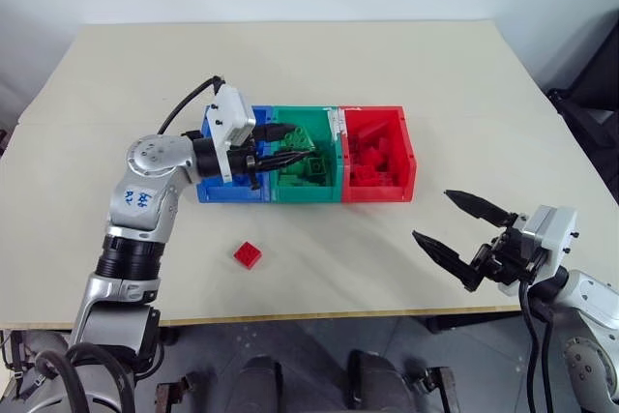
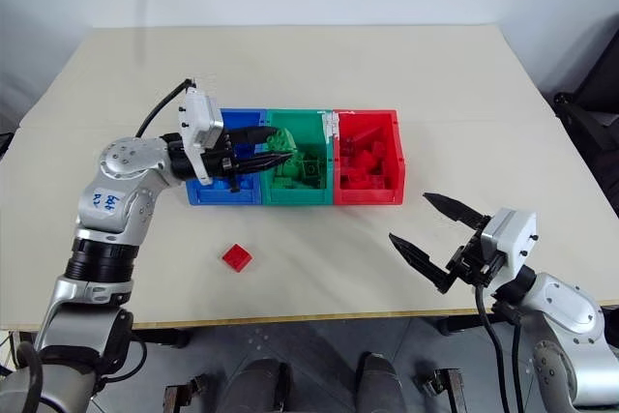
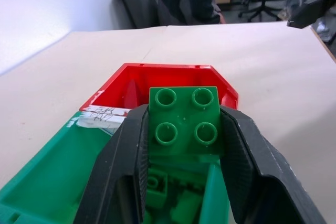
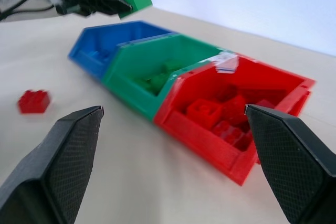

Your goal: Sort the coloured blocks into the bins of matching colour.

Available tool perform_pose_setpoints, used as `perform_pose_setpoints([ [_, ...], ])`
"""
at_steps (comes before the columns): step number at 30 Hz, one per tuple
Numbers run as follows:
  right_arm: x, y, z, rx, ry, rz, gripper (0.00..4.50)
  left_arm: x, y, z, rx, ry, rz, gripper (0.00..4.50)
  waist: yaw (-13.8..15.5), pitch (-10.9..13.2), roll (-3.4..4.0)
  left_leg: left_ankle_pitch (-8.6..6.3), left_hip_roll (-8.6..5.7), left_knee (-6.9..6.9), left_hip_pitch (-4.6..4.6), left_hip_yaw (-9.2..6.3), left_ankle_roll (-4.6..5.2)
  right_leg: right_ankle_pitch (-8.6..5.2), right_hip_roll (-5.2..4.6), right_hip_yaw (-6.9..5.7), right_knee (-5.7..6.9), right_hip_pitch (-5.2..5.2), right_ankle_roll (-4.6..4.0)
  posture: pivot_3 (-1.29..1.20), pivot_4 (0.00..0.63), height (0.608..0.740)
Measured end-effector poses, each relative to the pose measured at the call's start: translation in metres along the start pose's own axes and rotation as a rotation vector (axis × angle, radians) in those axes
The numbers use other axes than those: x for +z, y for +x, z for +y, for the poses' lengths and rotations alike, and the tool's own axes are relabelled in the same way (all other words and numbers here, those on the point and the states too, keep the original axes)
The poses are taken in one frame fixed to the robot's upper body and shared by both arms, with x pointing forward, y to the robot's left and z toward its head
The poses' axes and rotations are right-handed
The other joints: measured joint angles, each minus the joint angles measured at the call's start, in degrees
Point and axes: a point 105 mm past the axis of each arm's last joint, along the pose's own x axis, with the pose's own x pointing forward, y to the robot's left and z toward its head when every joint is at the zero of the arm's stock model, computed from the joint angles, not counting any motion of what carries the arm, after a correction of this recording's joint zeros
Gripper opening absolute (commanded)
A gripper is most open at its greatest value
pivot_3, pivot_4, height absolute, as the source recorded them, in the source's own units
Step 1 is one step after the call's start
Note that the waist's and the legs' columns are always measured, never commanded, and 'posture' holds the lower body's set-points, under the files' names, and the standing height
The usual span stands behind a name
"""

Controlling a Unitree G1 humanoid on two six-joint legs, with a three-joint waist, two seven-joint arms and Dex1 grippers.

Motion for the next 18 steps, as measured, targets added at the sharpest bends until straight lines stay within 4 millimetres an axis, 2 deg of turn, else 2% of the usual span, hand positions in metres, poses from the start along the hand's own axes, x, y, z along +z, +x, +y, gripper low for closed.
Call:
perform_pose_setpoints([
  [1, 0.000, 0.001, 0.001, 0.002, 0.000, 0.000, 4.50, -0.005, 0.005, 0.002, 0.009, -0.021, 0.008, 1.48, 0.01, 0.00, 0.00, 0.00, 0.00, 0.00, 0.00, 0.00, 0.00, 0.00, 0.00, 0.00, -0.01, 0.00, 0.00, 0.00, 0.150, 0.740],
  [4, -0.003, 0.005, 0.007, 0.028, 0.001, 0.009, 4.50, -0.020, 0.016, 0.011, 0.037, -0.090, 0.046, 2.46, -0.06, 0.00, 0.00, 0.00, -0.01, -0.01, -0.01, 0.00, 0.00, 0.01, 0.00, 0.00, -0.02, 0.00, 0.01, 0.00, 0.150, 0.740],
  [7, -0.003, 0.005, 0.008, 0.041, -0.017, 0.023, 4.50, -0.028, 0.016, 0.016, 0.054, -0.091, 0.075, 3.21, -0.37, 0.00, 0.00, 0.00, 0.00, -0.04, -0.01, 0.05, 0.01, 0.01, 0.00, 0.01, -0.04, -0.04, 0.01, 0.00, 0.150, 0.740],
  [10, 0.000, 0.010, 0.009, 0.080, -0.035, 0.020, 4.50, -0.029, 0.010, 0.017, 0.071, -0.074, 0.076, 4.16, -0.39, 0.00, 0.00, 0.00, 0.00, -0.04, 0.00, 0.06, 0.01, 0.01, 0.00, 0.01, -0.04, -0.05, 0.01, 0.00, 0.150, 0.740],
  [11, 0.000, 0.013, 0.010, 0.107, -0.037, 0.018, 4.50, -0.029, 0.001, 0.016, 0.079, -0.055, 0.076, 4.48, -0.58, 0.00, 0.00, 0.00, 0.01, -0.05, 0.02, 0.07, 0.00, 0.01, 0.00, 0.03, -0.04, -0.05, 0.01, 0.00, 0.150, 0.740],
  [16, -0.008, 0.023, 0.011, 0.252, -0.039, 0.057, 4.50, -0.050, -0.078, 0.003, 0.193, -0.028, 0.131, 4.48, -1.86, 0.01, 0.01, -0.01, 0.10, -0.11, 0.04, 0.13, 0.01, -0.01, 0.02, 0.02, -0.03, -0.10, -0.01, 0.00, 0.150, 0.740],
  [18, -0.011, 0.027, 0.012, 0.306, -0.033, 0.067, 4.50, -0.055, -0.104, -0.003, 0.250, -0.024, 0.148, 4.48, -1.63, 0.01, 0.00, -0.01, 0.11, -0.10, 0.01, 0.11, 0.01, -0.01, 0.02, 0.00, -0.04, -0.10, -0.01, 0.00, 0.150, 0.740],
])
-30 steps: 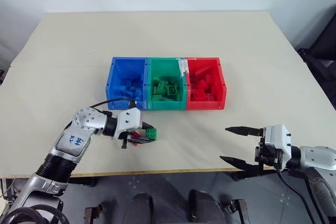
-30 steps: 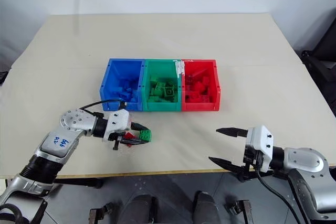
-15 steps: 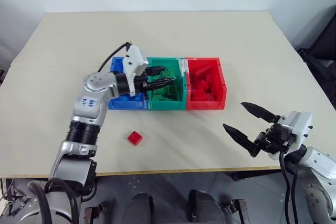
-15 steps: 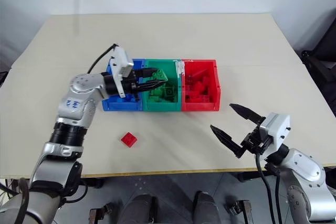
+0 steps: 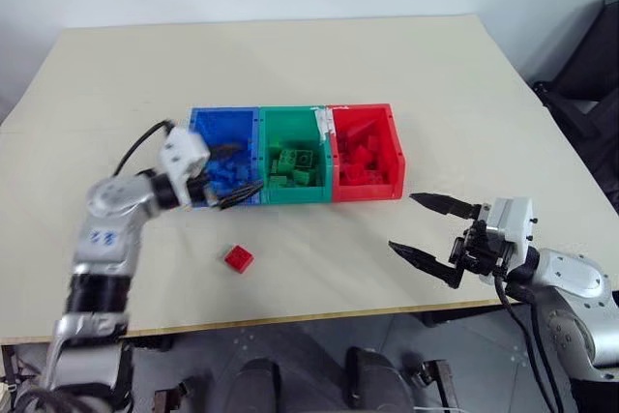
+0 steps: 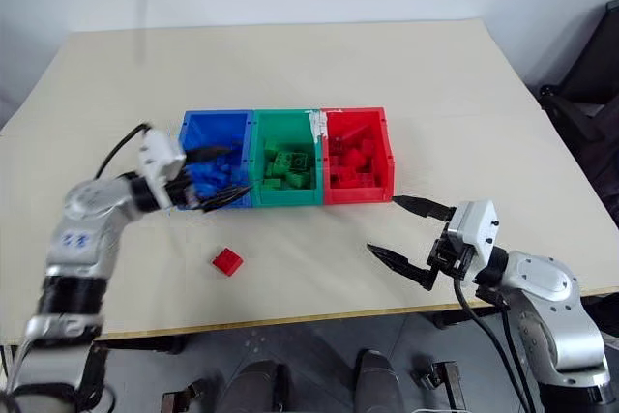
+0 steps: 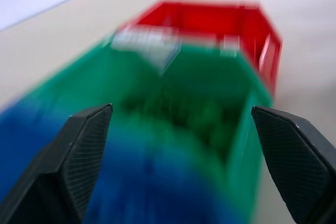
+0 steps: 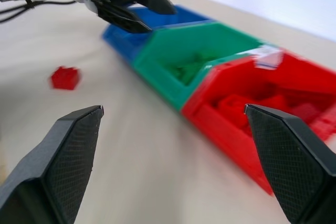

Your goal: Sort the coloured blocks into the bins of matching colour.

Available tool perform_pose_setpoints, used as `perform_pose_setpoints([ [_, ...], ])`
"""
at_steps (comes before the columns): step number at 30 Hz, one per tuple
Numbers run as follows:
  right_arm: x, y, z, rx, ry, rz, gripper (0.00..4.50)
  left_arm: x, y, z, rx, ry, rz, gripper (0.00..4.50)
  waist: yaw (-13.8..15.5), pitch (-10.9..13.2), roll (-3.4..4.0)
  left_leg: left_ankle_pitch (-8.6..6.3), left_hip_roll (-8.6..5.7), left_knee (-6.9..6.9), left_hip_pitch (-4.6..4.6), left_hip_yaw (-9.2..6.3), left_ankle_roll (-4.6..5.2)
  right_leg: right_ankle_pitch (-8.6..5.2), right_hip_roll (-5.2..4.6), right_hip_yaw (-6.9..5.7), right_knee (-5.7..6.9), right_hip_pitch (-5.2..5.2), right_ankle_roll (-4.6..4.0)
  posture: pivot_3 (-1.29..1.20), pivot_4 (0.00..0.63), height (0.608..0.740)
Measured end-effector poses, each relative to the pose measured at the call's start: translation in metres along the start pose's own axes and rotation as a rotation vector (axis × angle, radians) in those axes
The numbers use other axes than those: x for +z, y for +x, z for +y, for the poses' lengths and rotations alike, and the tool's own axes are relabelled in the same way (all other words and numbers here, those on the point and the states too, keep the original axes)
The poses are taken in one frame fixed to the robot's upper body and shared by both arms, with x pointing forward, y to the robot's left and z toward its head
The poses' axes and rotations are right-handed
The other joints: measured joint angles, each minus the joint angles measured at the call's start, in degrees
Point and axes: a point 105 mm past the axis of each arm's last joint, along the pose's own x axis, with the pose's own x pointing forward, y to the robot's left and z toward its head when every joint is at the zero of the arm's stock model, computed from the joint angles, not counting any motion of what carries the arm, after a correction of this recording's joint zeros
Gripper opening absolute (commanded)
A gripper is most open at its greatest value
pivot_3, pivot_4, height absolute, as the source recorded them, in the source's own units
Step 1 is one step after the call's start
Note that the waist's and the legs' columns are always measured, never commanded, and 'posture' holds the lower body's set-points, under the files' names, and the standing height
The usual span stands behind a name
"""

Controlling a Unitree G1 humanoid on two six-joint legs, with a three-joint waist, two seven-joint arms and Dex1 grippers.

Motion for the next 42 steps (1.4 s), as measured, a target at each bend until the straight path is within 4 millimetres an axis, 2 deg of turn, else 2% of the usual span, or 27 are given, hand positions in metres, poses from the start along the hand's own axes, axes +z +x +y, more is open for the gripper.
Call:
perform_pose_setpoints([
  [3, -0.001, 0.014, 0.000, 0.123, -0.018, -0.006, 4.50, -0.011, -0.061, -0.008, 0.137, 0.004, 0.029, 4.48, -0.18, 0.00, 0.00, -0.10, 0.02, 0.01, 0.04, 0.06, 0.02, 0.00, -0.04, 0.04, -0.05, 0.02, 0.00, 0.00, 0.150, 0.740],
  [4, -0.003, 0.018, -0.001, 0.163, -0.017, -0.002, 4.50, -0.020, -0.084, -0.017, 0.176, -0.018, 0.065, 4.48, -0.32, 0.00, -0.01, -0.13, 0.04, 0.00, 0.05, 0.06, 0.01, 0.00, -0.04, 0.03, -0.04, 0.01, 0.00, 0.00, 0.150, 0.740],
  [7, -0.008, 0.026, -0.002, 0.256, -0.019, 0.013, 4.50, -0.034, -0.128, -0.037, 0.249, -0.076, 0.143, 4.48, 0.24, 0.02, -0.03, -0.17, 0.05, 0.02, 0.03, 0.06, 0.02, -0.01, -0.04, 0.00, -0.07, 0.03, -0.01, 0.00, 0.150, 0.740],
  [10, -0.008, 0.033, -0.001, 0.349, -0.044, 0.018, 4.50, -0.035, -0.150, -0.045, 0.311, -0.118, 0.163, 4.48, 1.36, 0.01, -0.03, -0.19, 0.04, 0.10, 0.08, 0.01, 0.05, 0.00, -0.04, -0.02, -0.06, 0.10, -0.02, 0.00, 0.150, 0.740],
  [13, -0.011, 0.035, 0.002, 0.414, -0.054, 0.034, 4.50, -0.039, -0.160, -0.055, 0.327, -0.147, 0.199, 4.48, 1.43, 0.01, -0.04, -0.22, 0.03, 0.10, 0.08, 0.01, 0.04, -0.01, -0.04, -0.02, -0.05, 0.10, -0.03, 0.00, 0.150, 0.740],
  [15, -0.014, 0.034, 0.001, 0.424, -0.046, 0.041, 4.50, -0.036, -0.153, -0.063, 0.296, -0.154, 0.210, 4.48, 1.39, 0.01, -0.04, -0.23, 0.03, 0.09, 0.07, 0.02, 0.03, -0.01, -0.04, -0.02, -0.06, 0.08, -0.03, 0.00, 0.150, 0.740],
  [22, -0.016, 0.029, -0.002, 0.431, -0.048, 0.056, 4.50, -0.017, -0.089, -0.084, 0.172, -0.178, 0.221, 4.48, 1.21, 0.01, -0.03, -0.24, 0.04, 0.08, 0.07, 0.04, 0.00, -0.01, -0.03, 0.00, -0.02, 0.06, -0.04, 0.00, 0.150, 0.740],
  [28, -0.025, 0.010, 0.001, 0.397, -0.041, 0.091, 4.50, -0.033, -0.039, -0.103, 0.152, -0.234, 0.352, 4.48, 1.40, 0.00, -0.02, -0.24, 0.02, 0.08, 0.07, 0.04, -0.01, -0.01, -0.02, 0.01, -0.03, 0.07, -0.04, 0.00, 0.150, 0.740],
  [31, -0.031, 0.006, 0.005, 0.391, -0.046, 0.100, 4.50, -0.041, -0.025, -0.106, 0.151, -0.249, 0.372, 4.48, 1.07, 0.00, -0.02, -0.24, 0.03, 0.08, 0.08, 0.08, -0.02, -0.01, -0.02, 0.01, -0.03, 0.03, -0.04, 0.00, 0.150, 0.740],
  [34, -0.030, 0.005, 0.005, 0.381, -0.062, 0.101, 4.50, -0.047, -0.020, -0.108, 0.139, -0.249, 0.395, 4.48, 0.77, -0.01, 0.01, -0.23, 0.04, 0.07, 0.09, 0.09, -0.04, -0.02, -0.02, 0.01, -0.02, 0.03, -0.05, 0.00, 0.150, 0.740],
  [37, -0.031, 0.004, 0.009, 0.372, -0.060, 0.101, 4.50, -0.048, -0.017, -0.107, 0.132, -0.238, 0.399, 3.85, 0.96, -0.02, 0.02, -0.23, 0.04, 0.07, 0.10, 0.09, -0.03, -0.02, -0.02, 0.02, -0.05, 0.06, -0.05, 0.00, 0.150, 0.740],
  [42, -0.036, -0.001, 0.014, 0.345, -0.039, 0.111, 4.50, -0.047, -0.024, -0.103, 0.084, -0.213, 0.425, 2.33, 1.21, -0.03, 0.04, -0.23, 0.04, 0.07, 0.10, 0.09, -0.04, -0.02, -0.02, 0.02, -0.07, 0.05, -0.05, 0.00, 0.150, 0.740],
])
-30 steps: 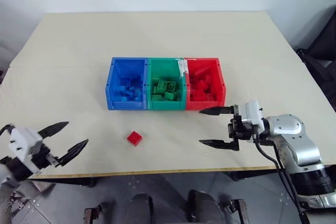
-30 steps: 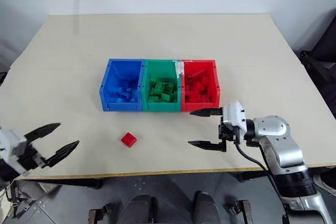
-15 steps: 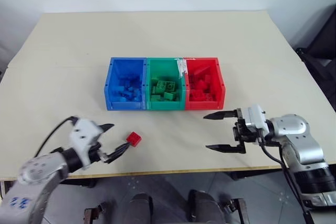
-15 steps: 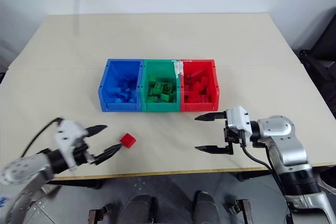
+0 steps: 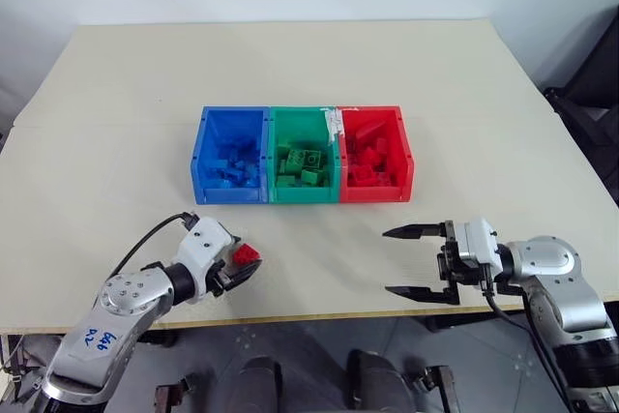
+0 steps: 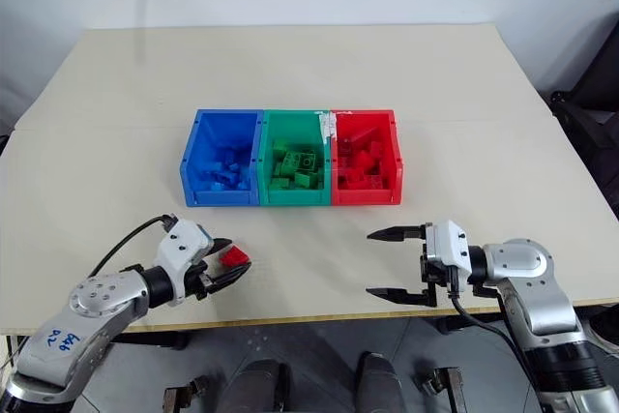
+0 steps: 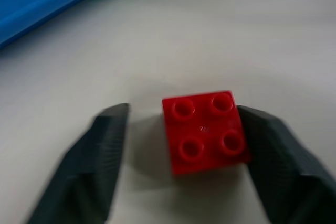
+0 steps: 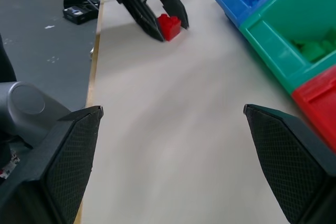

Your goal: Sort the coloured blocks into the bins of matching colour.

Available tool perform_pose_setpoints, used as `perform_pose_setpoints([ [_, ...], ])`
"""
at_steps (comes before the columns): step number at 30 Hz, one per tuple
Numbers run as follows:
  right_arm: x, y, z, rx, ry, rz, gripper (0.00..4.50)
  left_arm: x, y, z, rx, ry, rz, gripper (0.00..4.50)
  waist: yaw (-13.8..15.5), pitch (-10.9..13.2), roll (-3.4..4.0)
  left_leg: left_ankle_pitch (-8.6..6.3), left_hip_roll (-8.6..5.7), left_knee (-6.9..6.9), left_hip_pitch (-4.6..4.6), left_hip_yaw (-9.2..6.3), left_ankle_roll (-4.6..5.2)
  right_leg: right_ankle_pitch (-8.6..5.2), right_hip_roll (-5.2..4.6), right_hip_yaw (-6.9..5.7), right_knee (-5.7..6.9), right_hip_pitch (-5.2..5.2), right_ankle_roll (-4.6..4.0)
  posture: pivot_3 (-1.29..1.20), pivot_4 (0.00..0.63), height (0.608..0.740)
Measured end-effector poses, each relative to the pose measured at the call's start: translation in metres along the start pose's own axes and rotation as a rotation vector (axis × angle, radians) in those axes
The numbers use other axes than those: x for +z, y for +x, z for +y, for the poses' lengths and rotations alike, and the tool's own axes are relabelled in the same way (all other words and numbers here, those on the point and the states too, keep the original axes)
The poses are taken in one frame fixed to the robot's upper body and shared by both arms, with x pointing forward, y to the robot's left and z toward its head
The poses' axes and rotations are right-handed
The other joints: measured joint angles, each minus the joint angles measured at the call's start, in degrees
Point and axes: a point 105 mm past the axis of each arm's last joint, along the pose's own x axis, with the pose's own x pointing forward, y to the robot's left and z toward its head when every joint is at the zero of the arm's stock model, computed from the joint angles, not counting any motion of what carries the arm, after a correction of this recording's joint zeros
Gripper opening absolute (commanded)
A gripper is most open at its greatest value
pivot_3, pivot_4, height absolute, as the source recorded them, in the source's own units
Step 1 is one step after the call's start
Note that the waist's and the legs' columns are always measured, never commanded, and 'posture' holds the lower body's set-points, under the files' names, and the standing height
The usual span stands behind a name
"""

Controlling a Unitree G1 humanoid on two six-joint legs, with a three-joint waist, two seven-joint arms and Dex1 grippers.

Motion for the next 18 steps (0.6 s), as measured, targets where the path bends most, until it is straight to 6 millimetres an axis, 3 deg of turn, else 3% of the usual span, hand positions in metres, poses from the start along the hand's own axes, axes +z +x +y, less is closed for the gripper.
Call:
perform_pose_setpoints([
  [3, 0.000, -0.007, -0.003, -0.042, 0.005, 0.017, 4.50, 0.003, 0.000, -0.004, -0.070, 0.010, -0.006, 1.47, 0.10, 0.00, 0.00, 0.00, 0.00, 0.00, -0.01, 0.00, 0.00, 0.00, 0.00, 0.00, 0.00, 0.00, 0.00, 0.00, 0.150, 0.740],
  [6, 0.004, -0.011, -0.005, -0.085, -0.008, 0.025, 4.50, 0.016, 0.001, 0.001, -0.115, 0.054, -0.037, 1.48, 0.37, 0.00, 0.00, 0.01, 0.00, 0.00, -0.02, 0.00, -0.01, 0.00, 0.00, -0.01, 0.01, 0.00, 0.00, 0.00, 0.150, 0.740],
  [10, 0.005, -0.022, -0.006, -0.216, 0.003, 0.033, 4.50, 0.079, 0.018, -0.002, -0.227, 0.150, -0.325, 1.48, 0.78, 0.00, -0.02, 0.01, -0.04, 0.07, -0.04, -0.01, 0.00, 0.03, 0.00, -0.01, 0.01, 0.04, 0.03, 0.00, 0.150, 0.740],
  [12, 0.008, -0.025, -0.009, -0.302, 0.011, 0.007, 4.50, 0.100, 0.027, -0.005, -0.268, 0.206, -0.408, 1.48, 0.62, -0.01, -0.03, 0.02, -0.04, 0.06, -0.03, -0.01, -0.02, 0.03, 0.00, -0.03, 0.01, 0.04, 0.04, 0.00, 0.150, 0.740],
  [18, 0.013, -0.051, -0.010, -0.728, 0.070, -0.079, 4.50, 0.165, 0.088, -0.011, -0.399, 0.353, -0.556, 1.48, 1.50, -0.01, -0.03, 0.07, -0.09, 0.08, -0.09, 0.07, 0.02, 0.09, 0.01, -0.03, -0.12, 0.04, 0.16, 0.00, 0.150, 0.740],
])
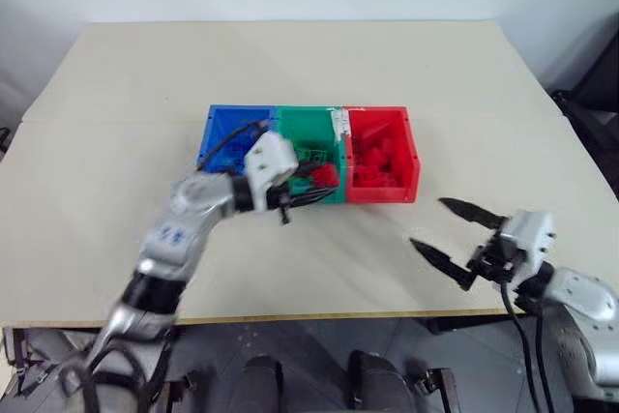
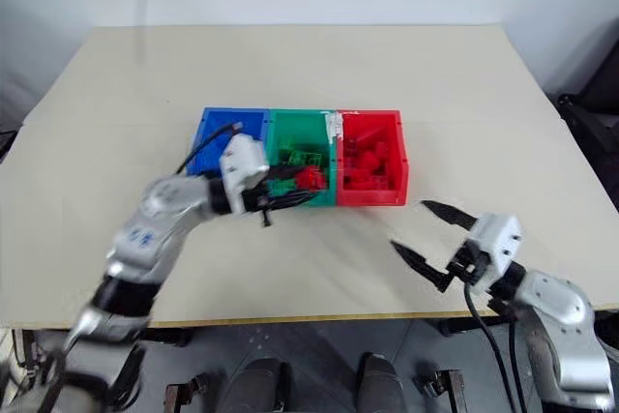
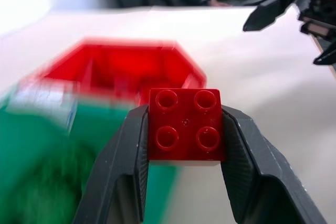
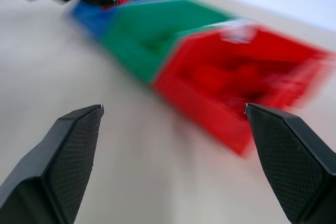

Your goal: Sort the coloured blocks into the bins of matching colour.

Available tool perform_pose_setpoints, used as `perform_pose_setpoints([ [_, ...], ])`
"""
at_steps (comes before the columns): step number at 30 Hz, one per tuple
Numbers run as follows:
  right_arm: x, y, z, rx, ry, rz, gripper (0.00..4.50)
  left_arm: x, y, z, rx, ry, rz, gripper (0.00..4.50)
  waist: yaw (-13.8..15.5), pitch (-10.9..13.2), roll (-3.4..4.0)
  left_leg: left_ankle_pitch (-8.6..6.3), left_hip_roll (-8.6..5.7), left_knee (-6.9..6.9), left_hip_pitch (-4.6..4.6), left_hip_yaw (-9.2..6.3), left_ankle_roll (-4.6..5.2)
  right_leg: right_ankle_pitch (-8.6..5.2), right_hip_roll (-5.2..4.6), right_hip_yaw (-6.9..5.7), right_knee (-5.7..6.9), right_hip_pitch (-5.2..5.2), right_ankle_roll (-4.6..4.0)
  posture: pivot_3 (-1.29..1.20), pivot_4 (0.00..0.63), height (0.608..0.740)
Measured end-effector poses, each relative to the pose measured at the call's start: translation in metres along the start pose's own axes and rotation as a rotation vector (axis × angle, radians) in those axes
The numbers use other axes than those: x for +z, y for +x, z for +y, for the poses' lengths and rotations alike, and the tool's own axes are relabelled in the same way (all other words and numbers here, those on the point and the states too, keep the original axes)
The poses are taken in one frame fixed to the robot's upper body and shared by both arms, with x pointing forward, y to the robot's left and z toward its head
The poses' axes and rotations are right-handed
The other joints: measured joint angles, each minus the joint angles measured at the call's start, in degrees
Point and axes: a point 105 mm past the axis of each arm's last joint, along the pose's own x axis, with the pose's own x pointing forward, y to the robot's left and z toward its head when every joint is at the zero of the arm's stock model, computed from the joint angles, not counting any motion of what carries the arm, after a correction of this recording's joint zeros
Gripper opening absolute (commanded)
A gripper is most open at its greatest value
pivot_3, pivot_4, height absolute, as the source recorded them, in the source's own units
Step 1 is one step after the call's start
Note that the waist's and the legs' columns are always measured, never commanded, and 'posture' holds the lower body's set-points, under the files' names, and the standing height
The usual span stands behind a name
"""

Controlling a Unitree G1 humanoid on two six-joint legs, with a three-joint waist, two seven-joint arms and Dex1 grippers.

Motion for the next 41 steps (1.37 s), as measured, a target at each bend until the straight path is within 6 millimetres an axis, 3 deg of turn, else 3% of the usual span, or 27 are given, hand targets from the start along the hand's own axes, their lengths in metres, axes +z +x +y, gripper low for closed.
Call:
perform_pose_setpoints([
  [3, 0.001, -0.008, 0.002, -0.081, 0.011, 0.014, 4.50, 0.009, 0.026, 0.017, -0.030, 0.068, -0.033, 1.48, -0.06, 0.00, 0.00, -0.03, 0.01, -0.05, 0.04, 0.17, 0.05, 0.02, 0.00, 0.00, -0.12, -0.02, 0.03, 0.00, 0.150, 0.740],
  [7, 0.005, -0.016, 0.009, -0.145, 0.008, 0.025, 4.50, 0.003, 0.052, 0.029, -0.042, 0.077, -0.020, 2.79, -0.35, -0.01, 0.01, -0.06, 0.02, -0.14, 0.02, 0.22, 0.11, 0.03, 0.00, -0.02, -0.23, -0.05, 0.05, 0.00, 0.150, 0.740],
  [12, 0.010, -0.020, 0.014, -0.182, -0.001, 0.024, 4.50, -0.013, 0.057, 0.035, -0.010, 0.039, 0.005, 4.37, -0.64, -0.01, 0.01, -0.10, 0.02, -0.14, -0.04, 0.23, 0.18, 0.07, 0.00, -0.02, -0.33, -0.04, 0.13, 0.00, 0.150, 0.740],
  [17, 0.008, -0.019, 0.018, -0.165, 0.008, 0.029, 4.50, -0.014, 0.046, 0.028, -0.029, 0.078, -0.033, 4.47, -0.83, -0.01, 0.01, -0.11, 0.03, -0.14, -0.05, 0.23, 0.19, 0.08, 0.00, -0.01, -0.34, -0.04, 0.14, 0.00, 0.150, 0.740],
  [22, 0.007, -0.006, 0.019, -0.023, -0.017, 0.029, 4.50, -0.021, -0.005, 0.016, -0.017, 0.090, -0.018, 4.47, -1.94, 0.00, 0.03, -0.10, 0.08, -0.15, 0.01, 0.25, 0.19, 0.07, 0.00, 0.02, -0.28, -0.04, 0.14, 0.00, 0.150, 0.740],
  [30, -0.008, 0.022, 0.005, 0.281, -0.057, 0.061, 4.50, -0.024, -0.136, -0.010, 0.195, 0.040, 0.164, 4.47, -2.58, 0.02, 0.05, -0.11, 0.12, -0.12, 0.04, 0.21, 0.19, 0.07, -0.02, 0.04, -0.25, -0.02, 0.12, 0.00, 0.150, 0.740],
  [36, -0.023, 0.037, -0.009, 0.403, -0.086, 0.067, 4.50, -0.044, -0.213, -0.042, 0.471, -0.094, 0.304, 4.47, -2.30, 0.03, 0.06, -0.17, 0.13, -0.10, 0.04, 0.21, 0.20, 0.07, -0.05, 0.00, -0.26, -0.01, 0.10, 0.00, 0.150, 0.740],
  [38, -0.023, 0.040, -0.013, 0.412, -0.091, 0.064, 4.50, -0.043, -0.222, -0.042, 0.539, -0.094, 0.312, 4.47, -1.58, 0.03, 0.06, -0.16, 0.12, -0.07, 0.05, 0.21, 0.18, 0.08, -0.05, 0.00, -0.22, 0.00, 0.09, 0.00, 0.150, 0.740],
  [41, -0.020, 0.045, -0.019, 0.413, -0.103, 0.048, 4.50, -0.039, -0.219, -0.043, 0.575, -0.073, 0.301, 4.47, -1.27, 0.02, 0.06, -0.16, 0.12, -0.02, 0.06, 0.22, 0.18, 0.11, -0.06, 0.01, -0.20, 0.02, 0.05, 0.00, 0.150, 0.740],
])
